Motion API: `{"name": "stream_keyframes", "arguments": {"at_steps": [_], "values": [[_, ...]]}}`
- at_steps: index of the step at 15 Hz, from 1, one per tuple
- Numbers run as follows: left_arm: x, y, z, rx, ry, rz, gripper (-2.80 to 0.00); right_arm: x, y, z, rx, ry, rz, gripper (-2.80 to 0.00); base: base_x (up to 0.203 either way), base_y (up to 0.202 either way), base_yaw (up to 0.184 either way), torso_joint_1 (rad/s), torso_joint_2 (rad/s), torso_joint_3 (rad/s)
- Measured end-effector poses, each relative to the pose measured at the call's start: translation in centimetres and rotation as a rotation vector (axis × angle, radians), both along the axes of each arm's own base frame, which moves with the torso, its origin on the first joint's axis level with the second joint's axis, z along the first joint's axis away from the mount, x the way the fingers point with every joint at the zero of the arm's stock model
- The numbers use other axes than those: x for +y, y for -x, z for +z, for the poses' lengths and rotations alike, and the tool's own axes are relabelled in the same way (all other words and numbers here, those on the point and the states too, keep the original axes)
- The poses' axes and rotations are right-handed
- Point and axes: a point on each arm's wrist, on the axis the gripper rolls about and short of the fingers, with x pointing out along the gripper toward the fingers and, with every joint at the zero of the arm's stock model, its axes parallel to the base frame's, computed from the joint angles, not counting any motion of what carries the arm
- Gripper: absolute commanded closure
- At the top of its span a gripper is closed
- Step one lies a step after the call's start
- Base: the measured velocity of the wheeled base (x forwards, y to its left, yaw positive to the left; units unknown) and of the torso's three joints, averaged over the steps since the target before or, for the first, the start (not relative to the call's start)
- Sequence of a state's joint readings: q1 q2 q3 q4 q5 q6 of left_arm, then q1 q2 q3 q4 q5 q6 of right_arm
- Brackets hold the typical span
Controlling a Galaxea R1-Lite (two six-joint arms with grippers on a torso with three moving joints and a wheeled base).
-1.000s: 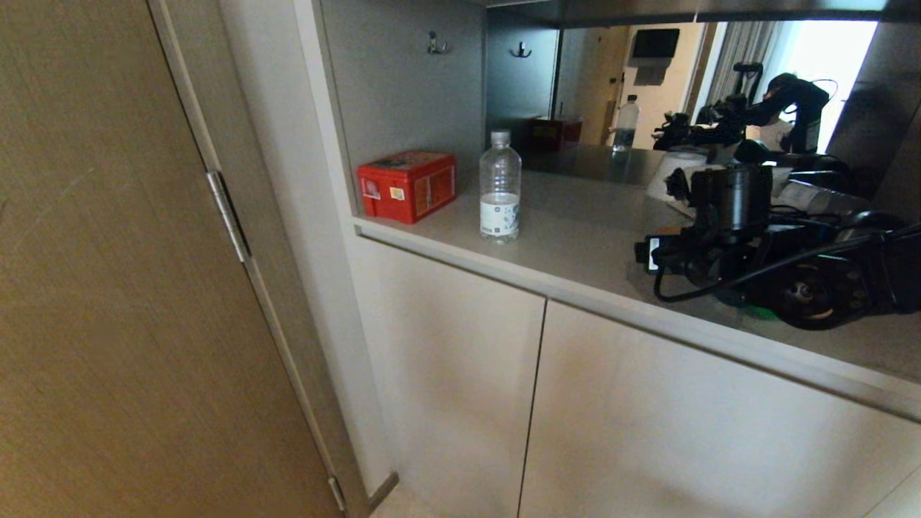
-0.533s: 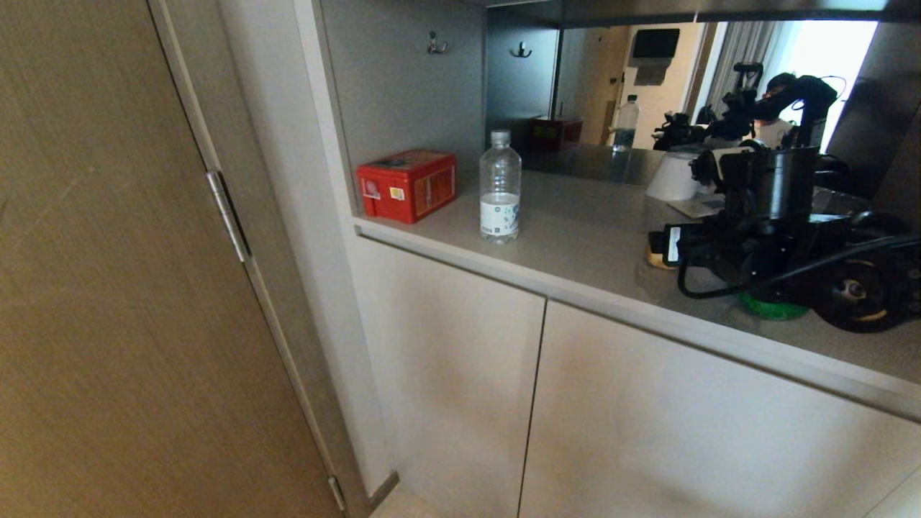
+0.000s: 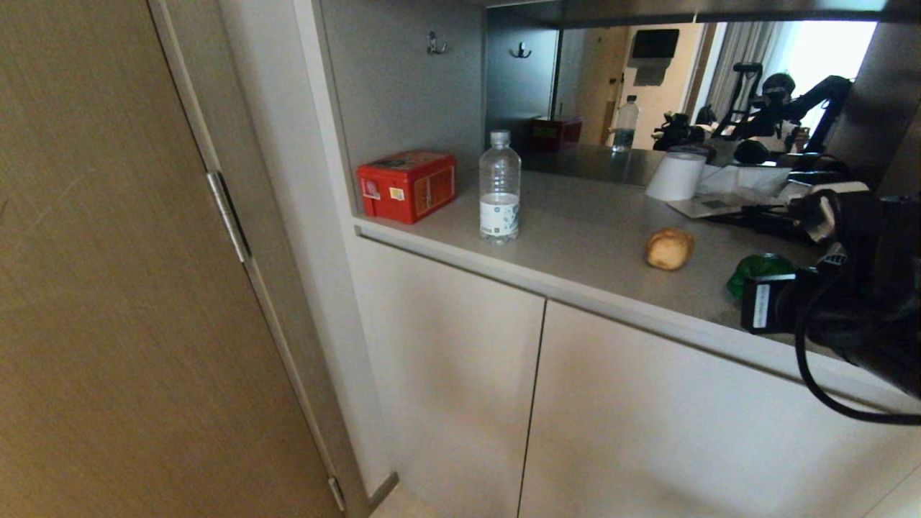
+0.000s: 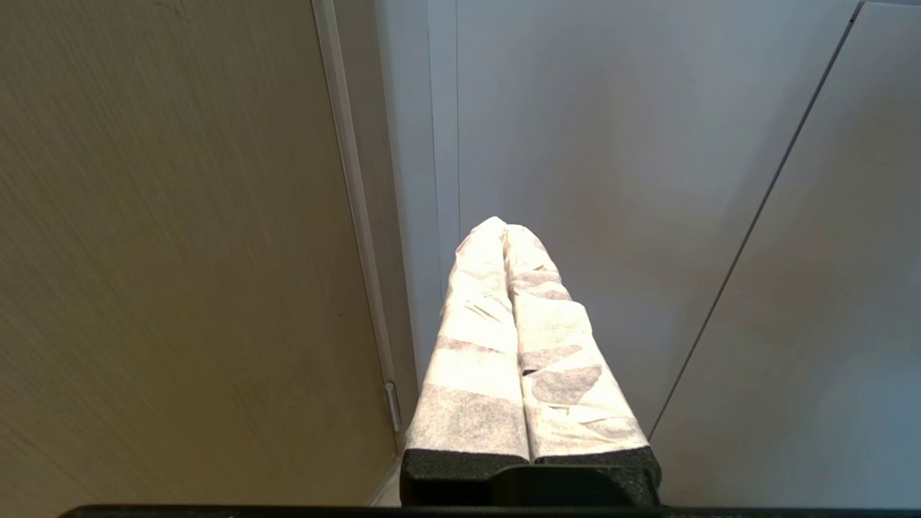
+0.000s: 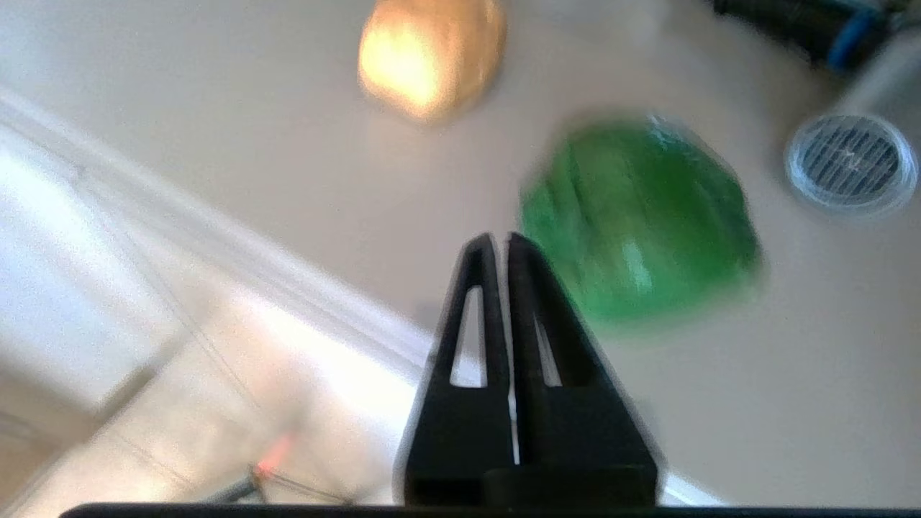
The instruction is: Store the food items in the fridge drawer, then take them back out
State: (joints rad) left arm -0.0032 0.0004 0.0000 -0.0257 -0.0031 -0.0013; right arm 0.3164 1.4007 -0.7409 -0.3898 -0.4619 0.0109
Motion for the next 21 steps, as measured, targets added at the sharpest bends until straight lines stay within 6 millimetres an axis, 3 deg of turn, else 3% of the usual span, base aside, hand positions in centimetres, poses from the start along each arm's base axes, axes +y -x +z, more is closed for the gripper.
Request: {"name": "stream_keyframes", "arguments": {"at_steps": [3, 7, 15, 21], "values": [[0.0, 0.0, 0.0, 0.000, 0.000, 0.000, 0.00, -1.2, 3.9, -1.1, 0.005, 0.005, 0.031, 0.00, 0.000, 0.000, 0.000, 0.000, 0.00, 0.000], [0.0, 0.0, 0.0, 0.000, 0.000, 0.000, 0.00, -2.0, 6.3, -1.5, -0.016, 0.000, 0.033, 0.00, 0.000, 0.000, 0.000, 0.000, 0.00, 0.000], [0.0, 0.0, 0.0, 0.000, 0.000, 0.000, 0.00, -2.2, 7.1, -2.0, -0.009, -0.001, 0.043, 0.00, 0.000, 0.000, -0.007, -0.001, 0.00, 0.001], [0.0, 0.0, 0.0, 0.000, 0.000, -0.001, 0.00, -2.3, 7.2, -2.3, -0.002, -0.001, 0.043, 0.00, -0.001, 0.007, -0.157, 0.004, 0.00, 0.001]]}}
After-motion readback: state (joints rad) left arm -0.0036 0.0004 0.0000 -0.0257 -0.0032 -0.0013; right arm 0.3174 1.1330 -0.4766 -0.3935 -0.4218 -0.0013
